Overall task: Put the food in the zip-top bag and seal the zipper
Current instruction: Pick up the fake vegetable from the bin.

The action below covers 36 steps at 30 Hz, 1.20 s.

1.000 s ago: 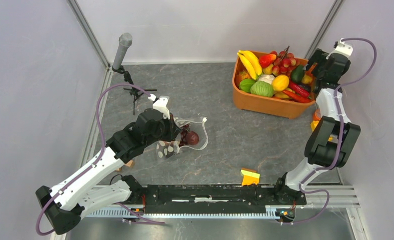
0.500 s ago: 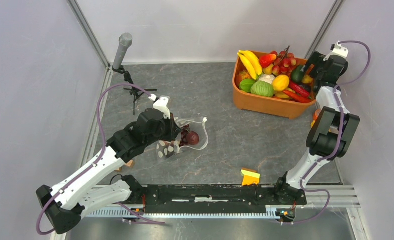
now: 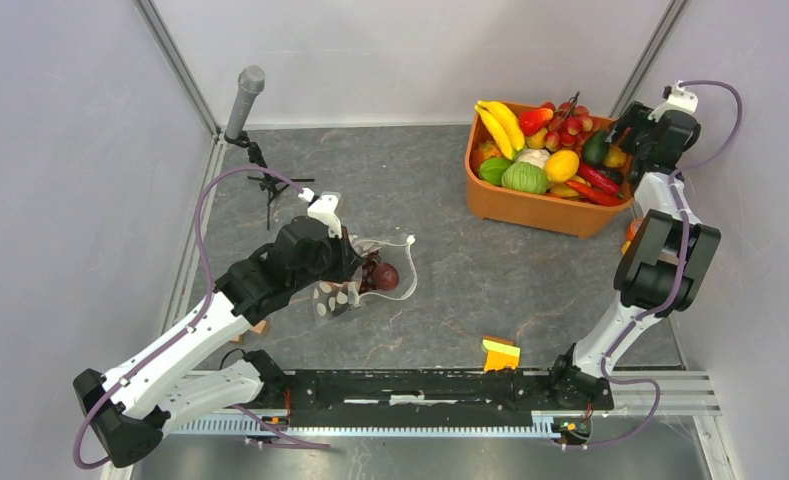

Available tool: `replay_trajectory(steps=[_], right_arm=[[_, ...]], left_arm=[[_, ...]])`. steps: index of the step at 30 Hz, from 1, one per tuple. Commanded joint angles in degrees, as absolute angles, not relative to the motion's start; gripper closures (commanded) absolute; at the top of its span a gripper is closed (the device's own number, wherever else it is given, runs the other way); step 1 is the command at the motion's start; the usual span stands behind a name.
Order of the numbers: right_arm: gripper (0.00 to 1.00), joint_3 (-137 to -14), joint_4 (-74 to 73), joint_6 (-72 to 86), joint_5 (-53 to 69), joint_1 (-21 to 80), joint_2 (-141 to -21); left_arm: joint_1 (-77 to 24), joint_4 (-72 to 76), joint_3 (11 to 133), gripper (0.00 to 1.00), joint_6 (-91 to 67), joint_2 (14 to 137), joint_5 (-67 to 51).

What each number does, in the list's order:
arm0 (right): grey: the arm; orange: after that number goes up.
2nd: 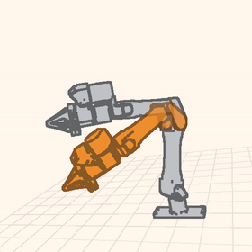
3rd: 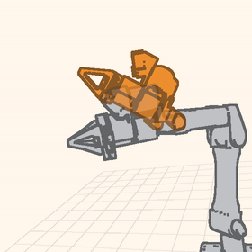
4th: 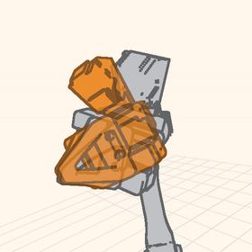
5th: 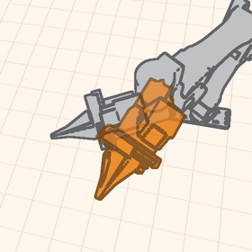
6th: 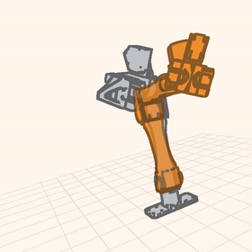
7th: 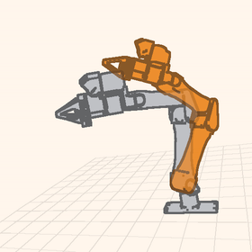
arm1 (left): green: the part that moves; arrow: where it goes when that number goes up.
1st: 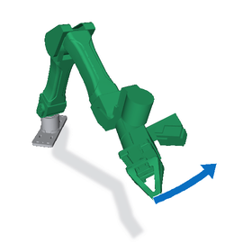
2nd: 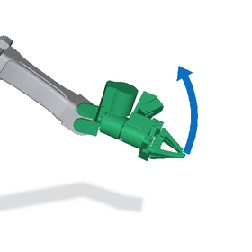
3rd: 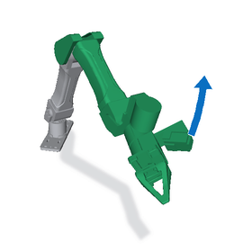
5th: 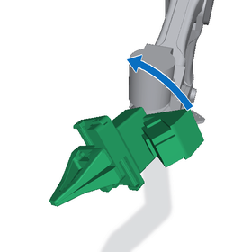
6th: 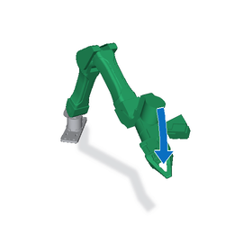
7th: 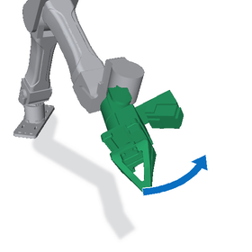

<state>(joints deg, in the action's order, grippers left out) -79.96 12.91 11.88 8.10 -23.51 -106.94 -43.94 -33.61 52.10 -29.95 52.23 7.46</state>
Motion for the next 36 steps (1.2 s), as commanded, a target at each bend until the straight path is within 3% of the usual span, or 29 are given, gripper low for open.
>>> replay_trajectory(steps=[1, 11, 16, 20, 27, 36], right_arm=[[0.54, -80.45, 15.85, 11.08, 11.0, -23.82, -103.91], [0.53, -67.97, 17.16, 14.83, 12.63, -23.91, -88.67], [0.53, -60.53, 16.11, 19.03, 17.77, -23.91, -78.8], [0.57, -48.01, 27.67, 26.6, 23.33, -23.56, -69.27], [0.56, -43.0, 22.6, 25.73, 30.44, -21.92, -58.32], [0.53, -42.7, 17.02, 19.75, 37.8, -3.1, -54.04]], left_arm=[[-43.59, -31.29, 52.3, 0.92, -28.45, 52.38, 8.66], [-43.59, -31.29, 51.62, 0.92, -28.87, 51.58, 8.19], [-43.52, -31.23, 50.91, 0.92, -29.2, 51.01, 8.09], [-43.42, -30.67, 50.27, 0.92, -28.99, 51.03, 8.53], [-43.33, -31.12, 50.92, 0.92, -28.61, 51.81, 8.19], [-43.33, -29.97, 50.28, 0.93, -30.25, 52.65, 6.02]])
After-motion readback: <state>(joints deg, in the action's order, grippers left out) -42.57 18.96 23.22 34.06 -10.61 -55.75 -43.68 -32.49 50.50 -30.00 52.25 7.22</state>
